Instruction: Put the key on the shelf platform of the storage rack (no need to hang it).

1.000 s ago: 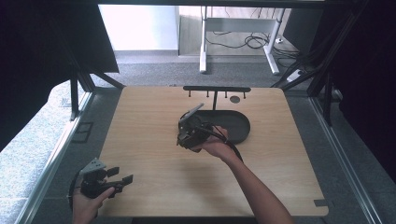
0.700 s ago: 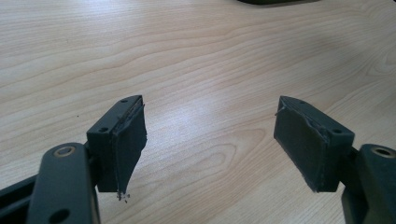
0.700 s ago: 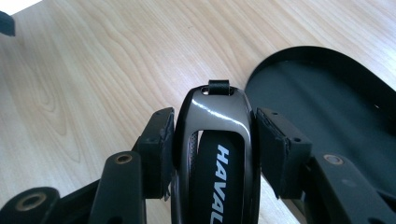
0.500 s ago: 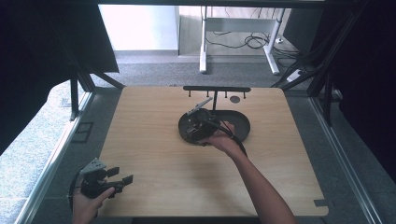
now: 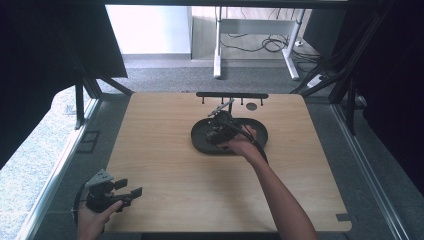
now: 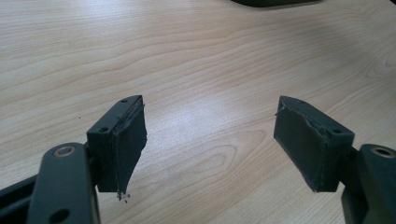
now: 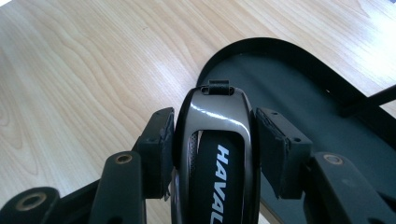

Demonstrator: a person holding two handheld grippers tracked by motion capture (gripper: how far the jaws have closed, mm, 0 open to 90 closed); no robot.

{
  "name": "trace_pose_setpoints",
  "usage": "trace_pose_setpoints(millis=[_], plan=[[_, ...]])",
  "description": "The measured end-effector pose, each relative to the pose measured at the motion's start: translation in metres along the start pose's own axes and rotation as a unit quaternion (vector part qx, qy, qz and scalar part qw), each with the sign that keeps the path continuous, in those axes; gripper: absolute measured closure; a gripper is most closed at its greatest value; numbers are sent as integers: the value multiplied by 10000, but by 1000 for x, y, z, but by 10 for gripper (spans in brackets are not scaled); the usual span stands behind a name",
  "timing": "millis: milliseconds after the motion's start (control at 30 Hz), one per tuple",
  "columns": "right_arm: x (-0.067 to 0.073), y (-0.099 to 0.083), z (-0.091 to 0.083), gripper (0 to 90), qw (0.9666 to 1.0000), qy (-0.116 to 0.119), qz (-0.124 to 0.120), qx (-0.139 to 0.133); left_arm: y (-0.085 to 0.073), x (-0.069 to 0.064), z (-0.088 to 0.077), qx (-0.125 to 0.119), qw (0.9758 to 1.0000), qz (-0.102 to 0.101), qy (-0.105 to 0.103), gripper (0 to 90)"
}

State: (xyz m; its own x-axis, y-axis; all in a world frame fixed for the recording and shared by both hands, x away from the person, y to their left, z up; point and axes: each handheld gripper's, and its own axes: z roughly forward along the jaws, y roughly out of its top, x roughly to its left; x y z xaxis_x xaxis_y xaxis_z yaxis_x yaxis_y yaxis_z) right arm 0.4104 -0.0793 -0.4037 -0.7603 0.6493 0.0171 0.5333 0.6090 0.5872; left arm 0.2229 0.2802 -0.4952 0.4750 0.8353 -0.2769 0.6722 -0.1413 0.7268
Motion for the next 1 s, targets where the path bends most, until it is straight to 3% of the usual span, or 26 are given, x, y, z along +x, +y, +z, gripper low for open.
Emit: trace_pose_setpoints(millis=[1000], plan=[[-42,-2,3,496,9982,-387,448,80,0,1,-1,4,10000,-24,9,254]])
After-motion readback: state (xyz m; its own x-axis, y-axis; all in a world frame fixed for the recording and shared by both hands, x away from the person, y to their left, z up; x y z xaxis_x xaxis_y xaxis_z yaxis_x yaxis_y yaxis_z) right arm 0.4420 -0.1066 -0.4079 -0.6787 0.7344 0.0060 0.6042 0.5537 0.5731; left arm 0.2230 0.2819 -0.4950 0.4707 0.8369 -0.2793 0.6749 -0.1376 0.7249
